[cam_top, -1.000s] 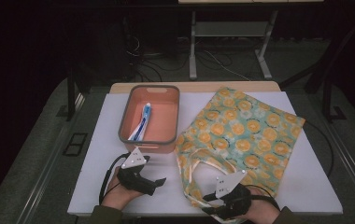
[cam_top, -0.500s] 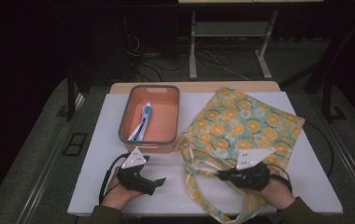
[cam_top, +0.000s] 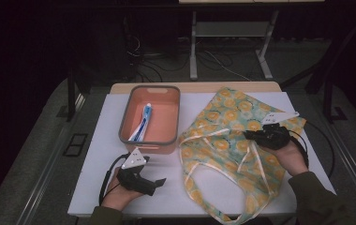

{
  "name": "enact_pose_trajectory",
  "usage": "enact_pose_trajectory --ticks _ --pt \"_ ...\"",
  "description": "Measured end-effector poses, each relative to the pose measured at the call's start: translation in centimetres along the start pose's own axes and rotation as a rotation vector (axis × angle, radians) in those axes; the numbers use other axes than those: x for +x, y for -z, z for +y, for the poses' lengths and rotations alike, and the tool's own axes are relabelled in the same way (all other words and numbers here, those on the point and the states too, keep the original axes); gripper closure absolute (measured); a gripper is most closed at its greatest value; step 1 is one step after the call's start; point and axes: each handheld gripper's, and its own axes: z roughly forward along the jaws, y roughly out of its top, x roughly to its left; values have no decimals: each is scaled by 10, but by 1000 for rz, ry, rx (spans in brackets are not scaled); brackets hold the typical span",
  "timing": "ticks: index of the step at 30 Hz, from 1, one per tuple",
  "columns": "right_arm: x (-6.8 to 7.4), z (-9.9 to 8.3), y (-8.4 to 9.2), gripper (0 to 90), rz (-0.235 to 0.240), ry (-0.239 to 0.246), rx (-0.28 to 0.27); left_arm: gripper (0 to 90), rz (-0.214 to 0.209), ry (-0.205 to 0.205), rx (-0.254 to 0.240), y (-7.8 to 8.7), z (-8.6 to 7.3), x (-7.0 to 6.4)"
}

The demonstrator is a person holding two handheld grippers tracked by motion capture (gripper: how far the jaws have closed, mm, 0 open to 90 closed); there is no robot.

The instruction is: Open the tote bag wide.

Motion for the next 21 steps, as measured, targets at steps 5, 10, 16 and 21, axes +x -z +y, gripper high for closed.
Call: enact_pose_trajectory --ticks 5,10,16,21 --pt "-30 -12 -17 884 -64 -77 54 0 -6 0 -2 -1 0 -1" --pt "-49 -27 -30 884 -109 -142 91 0 -6 3 -2 -1 0 1" --pt "-52 -40 -43 875 -115 -161 151 0 -10 9 -3 -2 -1 1" --pt "-55 -35 -30 574 -63 -240 94 0 -13 5 0 -2 0 1"
